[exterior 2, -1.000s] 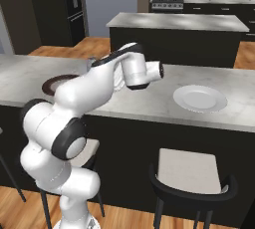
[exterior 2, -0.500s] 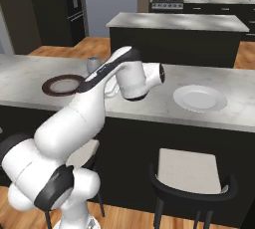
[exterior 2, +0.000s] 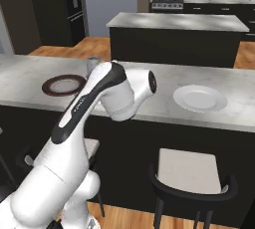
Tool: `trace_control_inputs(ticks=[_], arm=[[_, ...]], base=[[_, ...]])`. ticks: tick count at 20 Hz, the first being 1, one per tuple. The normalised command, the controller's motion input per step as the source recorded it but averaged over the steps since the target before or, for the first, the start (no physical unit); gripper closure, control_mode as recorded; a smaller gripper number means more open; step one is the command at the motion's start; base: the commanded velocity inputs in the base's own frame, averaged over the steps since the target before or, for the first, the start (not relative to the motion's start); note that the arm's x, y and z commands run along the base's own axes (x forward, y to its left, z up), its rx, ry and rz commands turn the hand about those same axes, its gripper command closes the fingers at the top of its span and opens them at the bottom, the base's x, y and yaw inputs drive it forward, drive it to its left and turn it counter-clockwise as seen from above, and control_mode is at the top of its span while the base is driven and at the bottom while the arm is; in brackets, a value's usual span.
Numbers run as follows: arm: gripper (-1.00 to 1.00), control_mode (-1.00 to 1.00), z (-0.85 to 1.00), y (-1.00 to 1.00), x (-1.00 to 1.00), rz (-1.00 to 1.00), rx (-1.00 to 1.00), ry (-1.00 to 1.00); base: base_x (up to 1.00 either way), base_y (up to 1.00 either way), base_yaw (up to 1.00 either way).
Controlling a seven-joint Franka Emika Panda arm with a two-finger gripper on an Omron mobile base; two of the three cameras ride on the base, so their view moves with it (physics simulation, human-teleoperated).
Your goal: Retrieve the wine glasses from the counter and place one next to each plate.
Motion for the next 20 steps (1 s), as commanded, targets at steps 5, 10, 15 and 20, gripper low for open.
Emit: trace_control_inputs(ticks=[5,10,15,20], arm=[[-1.00,-1.00,0.08,0.27,-0.72,0.00,0.05,-0.12],[-1.00,-1.00,-0.03,0.18,-0.15,0.00,0.05,-0.05],[-1.00,-1.00,0.14,0.01,-0.46,0.00,0.01,-0.13],[-1.00,1.00,0.05,0.00,-0.14,0.00,0.00,-0.02]], base=[[0.00,0.00,0.00],[0.00,0.00,0.00],[0.00,0.00,0.00],[-0.72,-0.03,0.00]])
